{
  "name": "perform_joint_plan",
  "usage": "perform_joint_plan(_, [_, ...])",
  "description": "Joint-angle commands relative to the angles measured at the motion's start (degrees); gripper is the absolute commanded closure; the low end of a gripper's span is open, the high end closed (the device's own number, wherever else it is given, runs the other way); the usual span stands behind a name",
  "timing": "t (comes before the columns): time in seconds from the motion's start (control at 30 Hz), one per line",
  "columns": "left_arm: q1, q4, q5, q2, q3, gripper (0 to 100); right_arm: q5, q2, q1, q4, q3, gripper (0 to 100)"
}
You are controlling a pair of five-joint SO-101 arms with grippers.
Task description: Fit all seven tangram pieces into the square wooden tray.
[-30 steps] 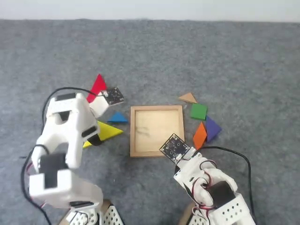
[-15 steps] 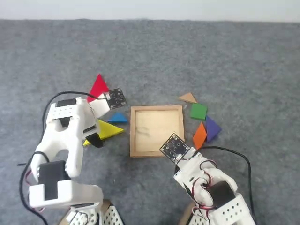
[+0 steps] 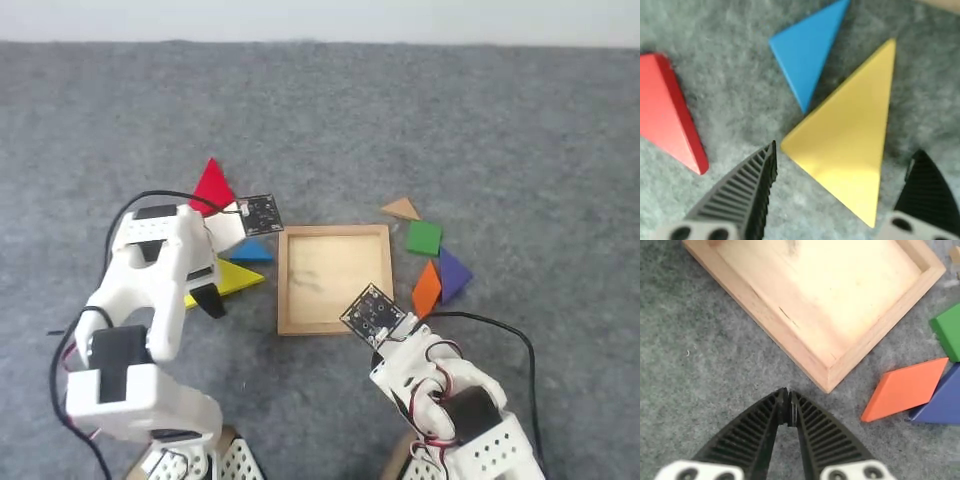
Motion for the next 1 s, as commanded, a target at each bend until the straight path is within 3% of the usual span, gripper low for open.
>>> perform_joint_plan(0.0, [1.85, -0.79, -0.44, 0.09, -2.42, 62, 0.44, -0.84, 0.04, -1.19, 0.97, 98.9])
perform_joint_plan(0.5, [-0.53, 1.76, -8.18, 0.18, -4.00, 62, 0.44, -0.84, 0.04, -1.10, 0.97, 98.9])
perform_joint_plan(0.97, [0.79, 2.99, -8.53, 0.18, -4.18, 62, 0.44, -0.84, 0.04, -1.01, 0.97, 98.9])
